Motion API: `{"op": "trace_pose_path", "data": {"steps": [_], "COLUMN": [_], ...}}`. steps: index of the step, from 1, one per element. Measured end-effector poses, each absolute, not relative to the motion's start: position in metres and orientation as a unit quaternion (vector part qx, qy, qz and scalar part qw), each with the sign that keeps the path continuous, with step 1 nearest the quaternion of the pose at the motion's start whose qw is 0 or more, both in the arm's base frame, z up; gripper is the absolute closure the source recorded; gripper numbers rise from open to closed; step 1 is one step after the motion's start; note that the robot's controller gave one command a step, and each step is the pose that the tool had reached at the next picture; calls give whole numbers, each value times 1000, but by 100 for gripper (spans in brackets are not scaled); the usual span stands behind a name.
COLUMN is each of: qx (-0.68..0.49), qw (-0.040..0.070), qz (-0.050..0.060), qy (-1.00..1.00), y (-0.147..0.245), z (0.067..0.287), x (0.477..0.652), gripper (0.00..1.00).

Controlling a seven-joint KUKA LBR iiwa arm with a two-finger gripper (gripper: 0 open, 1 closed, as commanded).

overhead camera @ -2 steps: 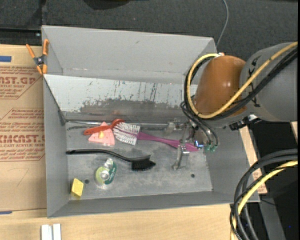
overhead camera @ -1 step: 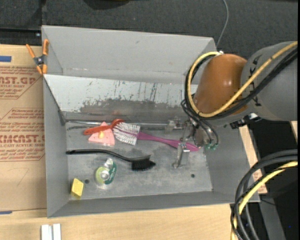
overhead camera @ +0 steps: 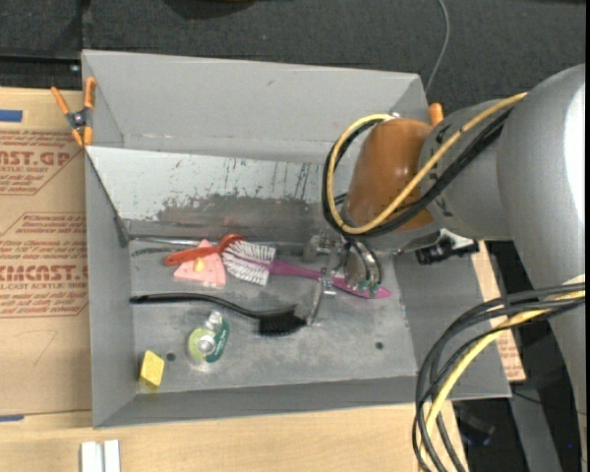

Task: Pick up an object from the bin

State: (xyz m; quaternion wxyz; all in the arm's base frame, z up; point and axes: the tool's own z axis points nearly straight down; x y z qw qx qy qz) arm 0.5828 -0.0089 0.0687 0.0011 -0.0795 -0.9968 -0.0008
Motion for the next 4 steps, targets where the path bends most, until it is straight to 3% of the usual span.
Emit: {"op": "trace_pose_path", "data": {"steps": [1,2,3,4], "qx": [-30,-69,-34,-67], "qw": [-4,-1,-5,-3], "qz": [0,-1,-1,-2], "qy": [-1000,-998,-999,-998], "y": [7,-5,6,-3], "z": [70,70,70,71], "x": [594,586,594,588], "gripper": [0,0,0,100]}}
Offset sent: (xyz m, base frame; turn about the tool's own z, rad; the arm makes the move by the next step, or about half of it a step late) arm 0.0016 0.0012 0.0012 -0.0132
